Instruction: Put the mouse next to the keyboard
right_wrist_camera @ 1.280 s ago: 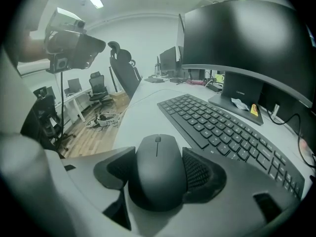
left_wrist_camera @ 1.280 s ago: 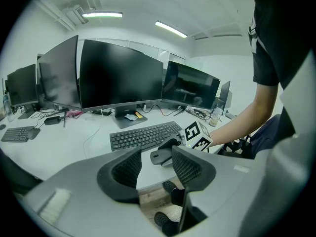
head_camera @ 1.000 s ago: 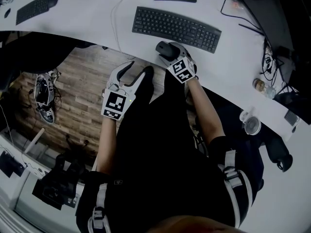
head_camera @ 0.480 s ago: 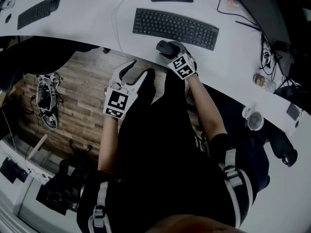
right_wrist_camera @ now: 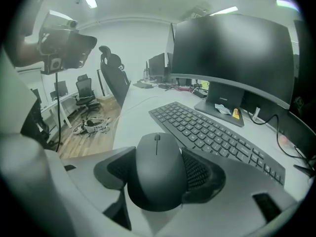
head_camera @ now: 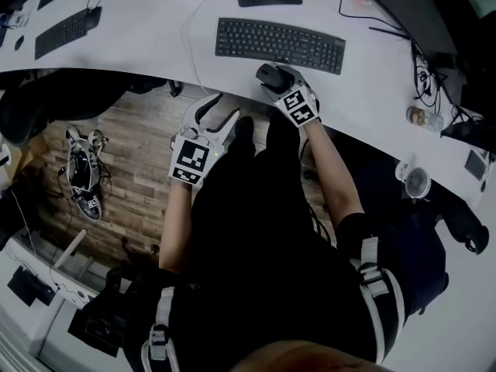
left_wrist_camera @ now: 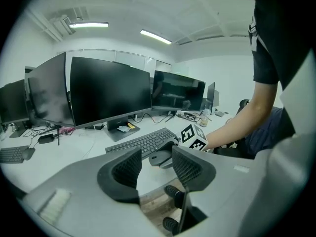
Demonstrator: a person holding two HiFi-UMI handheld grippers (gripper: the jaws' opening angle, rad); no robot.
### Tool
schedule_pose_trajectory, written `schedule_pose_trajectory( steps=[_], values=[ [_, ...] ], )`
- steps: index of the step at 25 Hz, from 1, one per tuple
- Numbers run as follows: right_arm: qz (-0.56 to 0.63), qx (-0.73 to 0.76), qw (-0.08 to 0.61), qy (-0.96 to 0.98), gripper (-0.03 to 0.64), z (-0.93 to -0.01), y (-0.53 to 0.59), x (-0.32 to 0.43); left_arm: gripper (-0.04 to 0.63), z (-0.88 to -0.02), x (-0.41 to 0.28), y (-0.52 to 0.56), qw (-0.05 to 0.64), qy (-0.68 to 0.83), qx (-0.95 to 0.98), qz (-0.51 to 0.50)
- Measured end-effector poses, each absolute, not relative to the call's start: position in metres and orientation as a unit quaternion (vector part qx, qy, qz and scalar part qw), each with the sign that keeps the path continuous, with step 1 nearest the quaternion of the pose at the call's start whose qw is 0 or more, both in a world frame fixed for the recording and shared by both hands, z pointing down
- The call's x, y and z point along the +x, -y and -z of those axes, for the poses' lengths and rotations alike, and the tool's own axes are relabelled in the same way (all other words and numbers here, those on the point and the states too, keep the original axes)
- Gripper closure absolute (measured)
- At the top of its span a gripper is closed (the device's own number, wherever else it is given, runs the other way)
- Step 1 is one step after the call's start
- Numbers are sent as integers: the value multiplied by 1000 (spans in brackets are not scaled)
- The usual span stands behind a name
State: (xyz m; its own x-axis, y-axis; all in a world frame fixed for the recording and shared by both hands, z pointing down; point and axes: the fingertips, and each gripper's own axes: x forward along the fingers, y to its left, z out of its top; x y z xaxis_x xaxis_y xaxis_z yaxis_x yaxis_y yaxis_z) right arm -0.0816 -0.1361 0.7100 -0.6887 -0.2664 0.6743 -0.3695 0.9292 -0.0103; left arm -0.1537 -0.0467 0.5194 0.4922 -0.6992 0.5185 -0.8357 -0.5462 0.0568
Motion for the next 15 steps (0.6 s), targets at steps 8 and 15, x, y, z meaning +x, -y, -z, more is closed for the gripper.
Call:
schedule_pose_trajectory(
  steps=[8, 15],
  values=[
    [-73, 205, 348, 912, 324, -691, 127, -73, 403, -512, -158, 39, 140, 442, 858, -220],
    [-70, 234, 343, 907, 324, -669, 124, -56, 403, -501, -149, 41, 130, 426, 870, -213]
  ],
)
